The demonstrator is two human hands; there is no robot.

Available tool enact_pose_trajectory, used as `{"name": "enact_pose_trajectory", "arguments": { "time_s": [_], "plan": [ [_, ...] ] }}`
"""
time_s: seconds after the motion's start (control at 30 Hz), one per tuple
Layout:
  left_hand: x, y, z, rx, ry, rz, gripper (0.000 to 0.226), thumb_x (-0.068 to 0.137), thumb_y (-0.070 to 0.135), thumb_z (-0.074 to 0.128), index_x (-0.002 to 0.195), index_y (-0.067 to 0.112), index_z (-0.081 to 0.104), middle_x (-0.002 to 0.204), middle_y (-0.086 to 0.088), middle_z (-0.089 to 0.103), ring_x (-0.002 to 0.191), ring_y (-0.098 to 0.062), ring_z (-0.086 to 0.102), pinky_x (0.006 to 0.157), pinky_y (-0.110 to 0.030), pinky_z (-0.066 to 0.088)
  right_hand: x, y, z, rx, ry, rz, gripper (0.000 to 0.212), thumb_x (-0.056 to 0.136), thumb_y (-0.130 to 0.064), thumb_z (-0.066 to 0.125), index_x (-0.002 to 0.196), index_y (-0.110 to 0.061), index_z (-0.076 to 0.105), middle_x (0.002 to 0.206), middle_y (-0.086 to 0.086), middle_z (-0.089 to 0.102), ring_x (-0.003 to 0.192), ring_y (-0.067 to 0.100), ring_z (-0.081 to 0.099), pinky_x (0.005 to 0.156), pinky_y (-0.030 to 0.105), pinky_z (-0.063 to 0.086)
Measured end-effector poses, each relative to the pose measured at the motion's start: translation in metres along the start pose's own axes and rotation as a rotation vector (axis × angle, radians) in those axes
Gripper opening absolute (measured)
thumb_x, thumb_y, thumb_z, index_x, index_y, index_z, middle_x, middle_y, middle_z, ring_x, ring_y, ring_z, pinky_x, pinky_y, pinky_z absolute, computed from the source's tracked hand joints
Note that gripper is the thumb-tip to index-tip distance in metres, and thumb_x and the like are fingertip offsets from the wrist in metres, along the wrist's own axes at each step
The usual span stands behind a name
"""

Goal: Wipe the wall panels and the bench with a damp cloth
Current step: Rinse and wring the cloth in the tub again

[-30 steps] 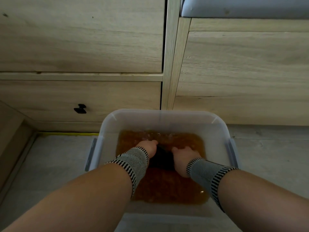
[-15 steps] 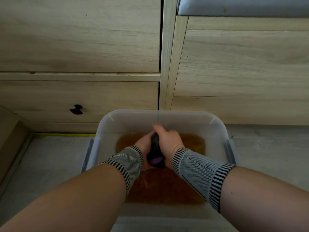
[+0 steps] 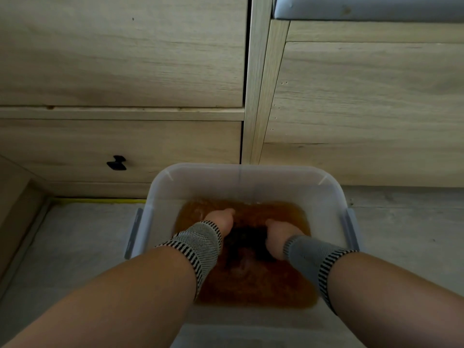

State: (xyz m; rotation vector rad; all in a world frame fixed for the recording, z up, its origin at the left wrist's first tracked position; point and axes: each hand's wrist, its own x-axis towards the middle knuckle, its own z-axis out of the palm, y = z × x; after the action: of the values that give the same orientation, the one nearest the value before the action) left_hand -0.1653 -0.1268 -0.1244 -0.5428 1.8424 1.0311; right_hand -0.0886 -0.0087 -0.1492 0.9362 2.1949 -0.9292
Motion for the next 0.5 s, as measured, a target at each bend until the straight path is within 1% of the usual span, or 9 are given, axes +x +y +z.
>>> {"name": "enact_pose_trajectory", "arguments": {
  "time_s": [0.07, 0.1, 0.17, 0.2, 0.27, 0.3, 0.37, 0.4, 0.5],
  "plan": [
    [-0.006, 0.002, 0.0, -0.048, -0.058, -0.052, 0.065, 0.1, 0.045, 0.049, 0.151, 0.007, 0.033, 0.152, -0.022, 0.038, 0.134, -0.043, 0.041, 0.105, -0.053, 0.039, -0.006, -0.017, -0.014, 0.297, -0.055, 0.046, 0.037, 0.098, -0.015, 0.045, 0.132, -0.006, 0.053, 0.127, 0.017, 0.059, 0.117, 0.033, 0.055, 0.096, 0.036, 0.043],
    [-0.01, 0.002, 0.001, -0.061, -0.093, -0.076, 0.066, 0.099, 0.048, 0.05, 0.151, 0.011, 0.033, 0.151, -0.021, 0.039, 0.134, -0.044, 0.042, 0.101, -0.056, 0.04, -0.012, -0.027, -0.018, 0.489, -0.098, 0.05, 0.034, 0.097, -0.018, 0.047, 0.127, -0.005, 0.057, 0.123, 0.019, 0.061, 0.114, 0.034, 0.057, 0.098, 0.037, 0.045],
    [-0.012, -0.001, 0.001, -0.106, -0.192, -0.112, 0.066, 0.097, 0.054, 0.052, 0.15, 0.02, 0.035, 0.153, -0.017, 0.038, 0.137, -0.044, 0.037, 0.102, -0.065, 0.036, -0.025, -0.042, -0.021, 0.812, -0.124, 0.088, 0.033, 0.091, -0.03, 0.055, 0.114, -0.007, 0.059, 0.107, 0.017, 0.064, 0.1, 0.034, 0.061, 0.097, 0.045, 0.049],
    [-0.013, -0.001, 0.001, -0.159, -0.247, -0.125, 0.068, 0.093, 0.06, 0.052, 0.148, 0.023, 0.039, 0.152, -0.017, 0.04, 0.137, -0.045, 0.036, 0.102, -0.068, 0.034, -0.029, -0.047, -0.02, 0.895, -0.123, 0.093, 0.033, 0.088, -0.035, 0.059, 0.107, -0.009, 0.059, 0.102, 0.016, 0.064, 0.095, 0.033, 0.061, 0.096, 0.049, 0.049],
    [-0.013, 0.0, 0.0, -0.235, -0.334, -0.121, 0.07, 0.087, 0.069, 0.052, 0.139, 0.022, 0.049, 0.144, -0.017, 0.049, 0.132, -0.044, 0.043, 0.102, -0.067, 0.035, -0.035, -0.054, -0.019, 0.927, -0.076, 0.046, 0.028, 0.087, -0.04, 0.063, 0.085, -0.013, 0.06, 0.09, 0.014, 0.063, 0.089, 0.032, 0.061, 0.095, 0.052, 0.049],
    [-0.013, 0.001, -0.001, -0.269, -0.341, -0.113, 0.069, 0.085, 0.07, 0.052, 0.132, 0.019, 0.055, 0.135, -0.016, 0.056, 0.125, -0.042, 0.05, 0.101, -0.062, 0.041, -0.038, -0.057, -0.018, 0.936, -0.045, 0.006, 0.028, 0.087, -0.041, 0.064, 0.078, -0.015, 0.06, 0.087, 0.013, 0.064, 0.087, 0.032, 0.062, 0.094, 0.052, 0.049],
    [-0.02, 0.002, 0.002, -0.384, -0.345, -0.099, 0.062, 0.089, 0.065, 0.054, 0.121, 0.012, 0.062, 0.114, -0.016, 0.066, 0.106, -0.035, 0.06, 0.09, -0.048, 0.051, -0.041, -0.064, -0.015, 0.954, 0.016, -0.061, 0.029, 0.086, -0.043, 0.065, 0.075, -0.016, 0.063, 0.088, 0.014, 0.068, 0.088, 0.032, 0.065, 0.092, 0.052, 0.051],
    [-0.026, 0.003, 0.004, -0.414, -0.365, -0.082, 0.055, 0.093, 0.059, 0.052, 0.117, 0.01, 0.063, 0.105, -0.016, 0.067, 0.097, -0.032, 0.061, 0.083, -0.043, 0.051, -0.041, -0.066, -0.013, 0.958, 0.038, -0.072, 0.03, 0.085, -0.044, 0.065, 0.076, -0.015, 0.064, 0.09, 0.015, 0.069, 0.089, 0.031, 0.066, 0.091, 0.052, 0.052],
    [-0.026, 0.005, 0.007, -0.384, -0.358, -0.014, 0.048, 0.099, 0.048, 0.05, 0.116, 0.006, 0.065, 0.098, -0.017, 0.069, 0.091, -0.031, 0.064, 0.081, -0.042, 0.052, -0.036, -0.066, -0.01, 0.925, 0.106, -0.07, 0.036, 0.088, -0.044, 0.062, 0.074, -0.012, 0.059, 0.09, 0.016, 0.067, 0.088, 0.031, 0.065, 0.091, 0.05, 0.052]
  ]
}}
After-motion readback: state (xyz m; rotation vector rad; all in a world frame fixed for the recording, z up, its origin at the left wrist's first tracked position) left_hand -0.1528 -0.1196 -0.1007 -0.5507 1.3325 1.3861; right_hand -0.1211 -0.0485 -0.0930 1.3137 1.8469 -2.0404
